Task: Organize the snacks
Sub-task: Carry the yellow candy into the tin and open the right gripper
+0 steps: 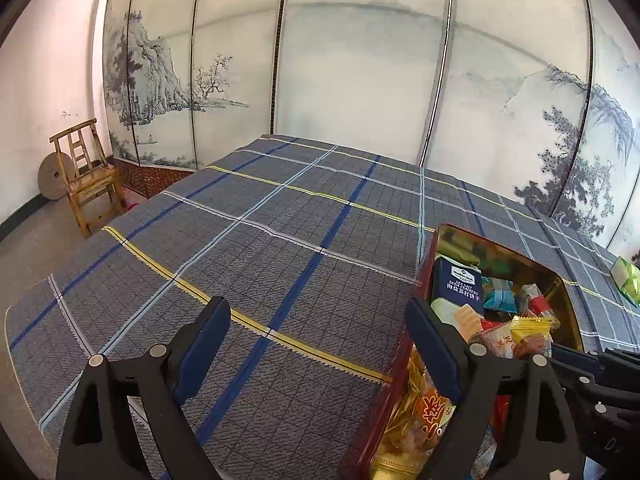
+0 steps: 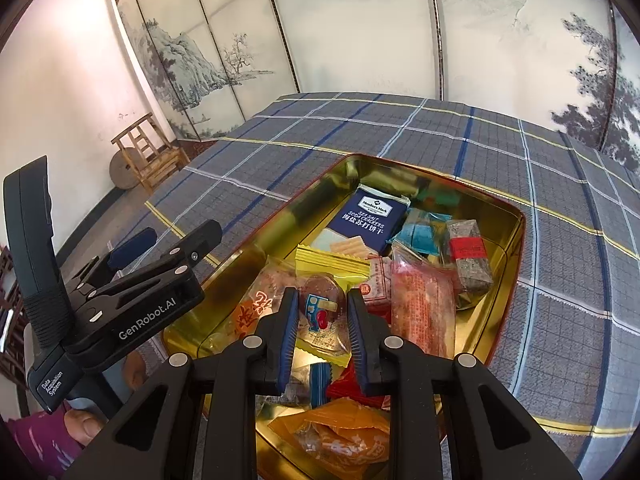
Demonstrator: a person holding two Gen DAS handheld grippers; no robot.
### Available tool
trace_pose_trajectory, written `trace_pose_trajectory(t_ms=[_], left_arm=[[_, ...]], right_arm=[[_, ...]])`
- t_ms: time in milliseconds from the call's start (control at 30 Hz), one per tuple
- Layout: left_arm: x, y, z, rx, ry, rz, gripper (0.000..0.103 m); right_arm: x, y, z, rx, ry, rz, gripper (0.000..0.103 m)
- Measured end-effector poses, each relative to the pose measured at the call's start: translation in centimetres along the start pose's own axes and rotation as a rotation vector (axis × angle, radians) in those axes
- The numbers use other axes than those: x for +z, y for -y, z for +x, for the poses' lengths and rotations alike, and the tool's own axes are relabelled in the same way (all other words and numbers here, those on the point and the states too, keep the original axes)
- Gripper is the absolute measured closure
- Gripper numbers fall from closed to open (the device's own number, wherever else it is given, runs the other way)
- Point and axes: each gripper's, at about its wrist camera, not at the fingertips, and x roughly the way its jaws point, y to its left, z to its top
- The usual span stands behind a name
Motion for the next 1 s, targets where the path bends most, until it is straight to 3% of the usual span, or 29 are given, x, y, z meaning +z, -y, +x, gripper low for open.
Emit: trace_pose_trajectory(t_ms=[700,1000], left_arm=[[0.0,0.0,0.0,-0.002,-0.001,-0.002,0.014],[0.1,0.0,0.0,0.000,0.001,-0.002,0.014]], right_arm=[[0.0,0.2,1.3,0.014,-0.013,0.012,0.077],[-0.2,0.1,0.9,0.062,0.004,0.018,0.077]])
